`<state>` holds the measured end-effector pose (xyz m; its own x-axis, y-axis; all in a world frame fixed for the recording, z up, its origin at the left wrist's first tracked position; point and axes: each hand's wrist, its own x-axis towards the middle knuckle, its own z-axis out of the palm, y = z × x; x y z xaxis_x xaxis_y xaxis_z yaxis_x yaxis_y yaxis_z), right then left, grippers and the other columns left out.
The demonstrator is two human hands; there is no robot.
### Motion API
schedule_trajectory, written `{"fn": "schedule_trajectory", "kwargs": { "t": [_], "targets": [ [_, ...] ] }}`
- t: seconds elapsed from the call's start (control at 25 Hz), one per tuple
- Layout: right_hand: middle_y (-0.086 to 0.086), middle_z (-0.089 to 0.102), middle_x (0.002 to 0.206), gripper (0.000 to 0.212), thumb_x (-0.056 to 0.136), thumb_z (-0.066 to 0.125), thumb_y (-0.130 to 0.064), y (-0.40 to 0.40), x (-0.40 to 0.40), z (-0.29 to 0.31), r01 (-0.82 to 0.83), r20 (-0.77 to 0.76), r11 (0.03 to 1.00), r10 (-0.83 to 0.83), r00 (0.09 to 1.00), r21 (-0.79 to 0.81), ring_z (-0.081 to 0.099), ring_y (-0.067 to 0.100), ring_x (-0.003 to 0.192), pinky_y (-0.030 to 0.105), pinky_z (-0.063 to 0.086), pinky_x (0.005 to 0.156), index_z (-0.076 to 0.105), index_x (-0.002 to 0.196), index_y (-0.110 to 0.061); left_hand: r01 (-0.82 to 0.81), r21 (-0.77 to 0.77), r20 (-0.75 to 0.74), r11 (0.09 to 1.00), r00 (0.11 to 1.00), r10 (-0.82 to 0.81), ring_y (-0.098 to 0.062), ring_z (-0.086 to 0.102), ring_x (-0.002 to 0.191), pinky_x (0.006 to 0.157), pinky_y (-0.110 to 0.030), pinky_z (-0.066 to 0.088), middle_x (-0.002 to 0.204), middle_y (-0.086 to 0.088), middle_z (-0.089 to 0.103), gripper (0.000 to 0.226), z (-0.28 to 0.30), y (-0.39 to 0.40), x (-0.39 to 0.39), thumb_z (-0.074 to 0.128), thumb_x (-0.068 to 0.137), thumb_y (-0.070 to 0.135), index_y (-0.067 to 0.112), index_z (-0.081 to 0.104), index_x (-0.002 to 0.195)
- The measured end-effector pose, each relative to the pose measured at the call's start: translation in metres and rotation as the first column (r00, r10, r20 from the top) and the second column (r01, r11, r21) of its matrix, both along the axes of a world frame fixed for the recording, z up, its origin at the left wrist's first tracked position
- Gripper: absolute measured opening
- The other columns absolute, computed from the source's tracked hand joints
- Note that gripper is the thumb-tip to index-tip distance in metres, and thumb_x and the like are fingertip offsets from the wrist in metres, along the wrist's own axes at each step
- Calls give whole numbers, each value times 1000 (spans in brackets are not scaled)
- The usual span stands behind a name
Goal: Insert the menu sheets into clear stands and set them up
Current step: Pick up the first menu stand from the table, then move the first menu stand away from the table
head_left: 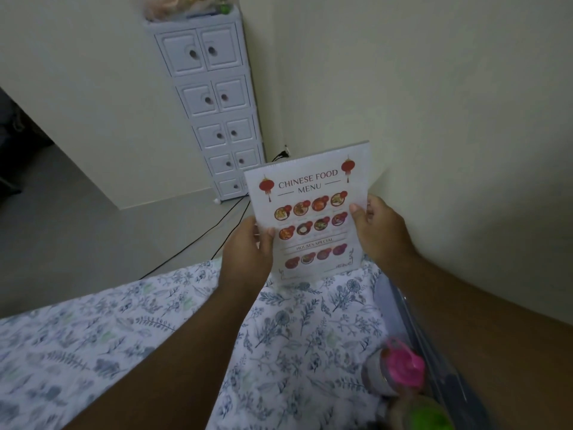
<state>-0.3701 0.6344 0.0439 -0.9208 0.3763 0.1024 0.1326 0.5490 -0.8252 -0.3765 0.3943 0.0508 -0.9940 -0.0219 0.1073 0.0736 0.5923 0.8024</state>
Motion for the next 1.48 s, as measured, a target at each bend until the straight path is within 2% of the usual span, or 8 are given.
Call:
{"fn": "schedule_trajectory", "kwargs": {
  "t": [0.12, 0.24, 0.4, 0.6, 1.0, 1.12, 1.28, 1.48],
  "targets": [
    [3, 67, 124, 40, 100, 48, -45, -15, 23, 27, -95, 156, 993, 82, 984, 76, 65, 25, 112, 44, 56, 92, 53, 131, -20, 8, -89, -21, 996, 1000, -9, -20, 57, 127, 91, -31, 47, 140, 1, 63, 45, 18, -8, 18, 49, 102, 42, 23, 53, 143],
    [6, 61, 132, 52, 99, 44, -51, -43, 61, 62, -151, 219, 937, 82, 972, 316, 58, 29, 120, 48, 50, 99, 49, 139, -17, 22, -265, 0, 964, 1000, -23, -24, 41, 145, 112, -44, 36, 157, -4, 46, 60, 39, -37, 53, 38, 102, 54, 22, 40, 153],
    [7, 51, 146, 54, 101, 41, -45, -106, 129, 99, -223, 217, 836, 128, 968, 501, 49, 28, 131, 47, 43, 107, 43, 146, -15, 104, -412, -18, 905, 992, -122, -27, 28, 151, 118, -41, 23, 162, -7, 37, 65, 63, -96, 129, 33, 102, 56, 19, 33, 156],
    [3, 23, 166, 63, 103, 35, -47, -211, 234, 113, -334, 261, 795, 228, 938, 507, 17, 21, 152, 42, 17, 123, 26, 158, -17, 128, -462, 17, 878, 991, -135, -21, 11, 156, 123, -34, 2, 168, -5, 23, 71, 73, -181, 247, 28, 104, 55, 14, 23, 161],
    [-2, 9, 168, 69, 102, 33, -51, -398, 343, 75, -601, 306, 603, 526, 794, 524, 4, 15, 154, 37, 4, 124, 14, 161, -21, -190, -560, -104, 806, 982, 159, -19, 12, 156, 123, -32, 1, 168, -2, 23, 69, 74, -372, 411, 34, 103, 53, 16, 24, 160],
    [0, 13, 168, 69, 101, 36, -50, -432, 336, 69, -657, 311, 550, 594, 742, 516, 7, 16, 154, 37, 6, 124, 16, 160, -19, -287, -618, -125, 732, 955, 269, -21, 18, 155, 123, -32, 4, 167, -4, 28, 69, 73, -421, 432, 39, 102, 52, 16, 27, 159],
    [6, 36, 160, 70, 97, 46, -52, -459, 326, 54, -662, 327, 612, 578, 748, 433, 31, 25, 146, 41, 29, 117, 30, 156, -17, -328, -628, -31, 706, 917, 398, -27, 20, 154, 123, -37, 12, 165, -8, 31, 74, 61, -465, 442, 45, 101, 53, 12, 25, 159],
    [4, 66, 120, 38, 97, 53, -43, -478, 310, 29, -666, 309, 695, 592, 744, 271, 63, 25, 105, 44, 56, 83, 60, 124, -18, -369, -502, 133, 782, 861, 491, -32, 45, 140, 111, -42, 36, 152, -12, 50, 71, 38, -501, 409, 55, 98, 49, 13, 34, 155]
  ]
}}
